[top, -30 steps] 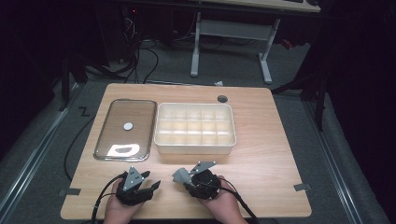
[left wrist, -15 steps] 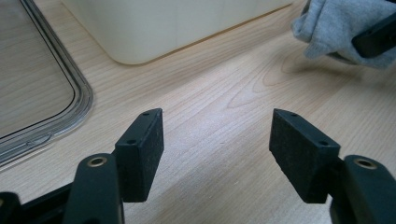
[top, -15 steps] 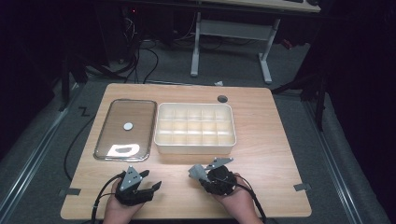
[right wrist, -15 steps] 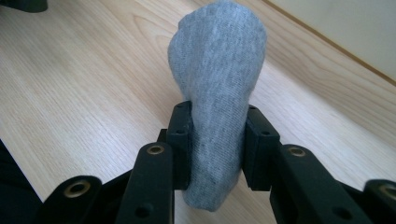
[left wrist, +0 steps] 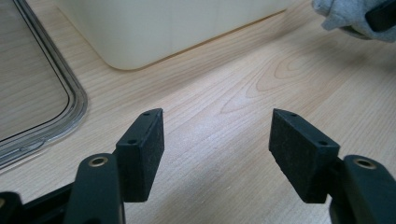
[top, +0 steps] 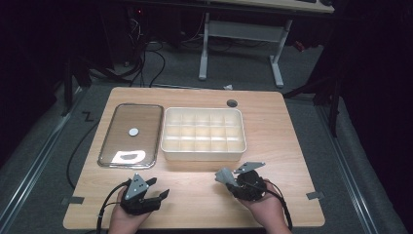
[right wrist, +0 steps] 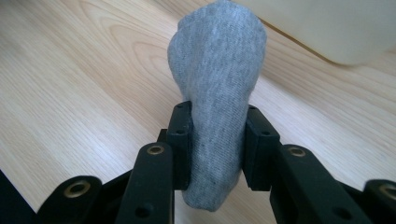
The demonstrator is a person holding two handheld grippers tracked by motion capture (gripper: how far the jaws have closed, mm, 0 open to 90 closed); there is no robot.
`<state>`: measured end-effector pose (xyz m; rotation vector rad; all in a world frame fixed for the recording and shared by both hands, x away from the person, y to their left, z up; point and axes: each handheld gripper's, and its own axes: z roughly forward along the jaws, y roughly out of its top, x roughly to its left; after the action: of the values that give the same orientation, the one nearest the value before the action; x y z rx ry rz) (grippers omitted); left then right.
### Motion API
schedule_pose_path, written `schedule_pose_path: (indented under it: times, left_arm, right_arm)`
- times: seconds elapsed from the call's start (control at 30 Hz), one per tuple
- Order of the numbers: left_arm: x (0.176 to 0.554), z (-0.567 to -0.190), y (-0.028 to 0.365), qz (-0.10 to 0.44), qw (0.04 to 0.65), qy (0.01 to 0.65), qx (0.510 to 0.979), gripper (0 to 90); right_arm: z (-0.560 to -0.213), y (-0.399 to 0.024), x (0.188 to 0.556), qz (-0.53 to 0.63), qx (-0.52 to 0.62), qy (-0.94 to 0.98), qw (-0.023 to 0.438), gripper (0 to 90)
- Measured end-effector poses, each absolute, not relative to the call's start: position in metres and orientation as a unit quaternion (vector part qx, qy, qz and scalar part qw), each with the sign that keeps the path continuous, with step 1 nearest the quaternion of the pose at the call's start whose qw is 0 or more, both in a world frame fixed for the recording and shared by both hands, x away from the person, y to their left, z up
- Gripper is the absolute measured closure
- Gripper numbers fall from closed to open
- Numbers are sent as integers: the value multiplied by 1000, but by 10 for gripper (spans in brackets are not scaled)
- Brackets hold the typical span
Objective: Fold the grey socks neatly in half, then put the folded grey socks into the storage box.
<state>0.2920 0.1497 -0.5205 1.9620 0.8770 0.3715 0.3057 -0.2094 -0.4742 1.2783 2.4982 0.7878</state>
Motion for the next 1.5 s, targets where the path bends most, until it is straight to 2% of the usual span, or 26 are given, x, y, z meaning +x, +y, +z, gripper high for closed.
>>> schedule_pose_path:
  times: [0.4, 0.7, 1.13, 1.5]
  left_arm:
    - [293, -521, 150, 153, 460, 355, 800, 367]
    - [287, -519, 151, 158, 459, 348, 802, 369]
    - [285, -519, 144, 148, 463, 336, 807, 373]
    - [285, -519, 147, 151, 462, 339, 805, 377]
  right_arm:
    - [-455, -232, 309, 251, 452, 848, 118, 688]
    - [-424, -234, 327, 245, 462, 844, 121, 689]
    - [-389, -225, 380, 217, 478, 841, 129, 690]
    - [-402, -218, 434, 145, 506, 845, 96, 692]
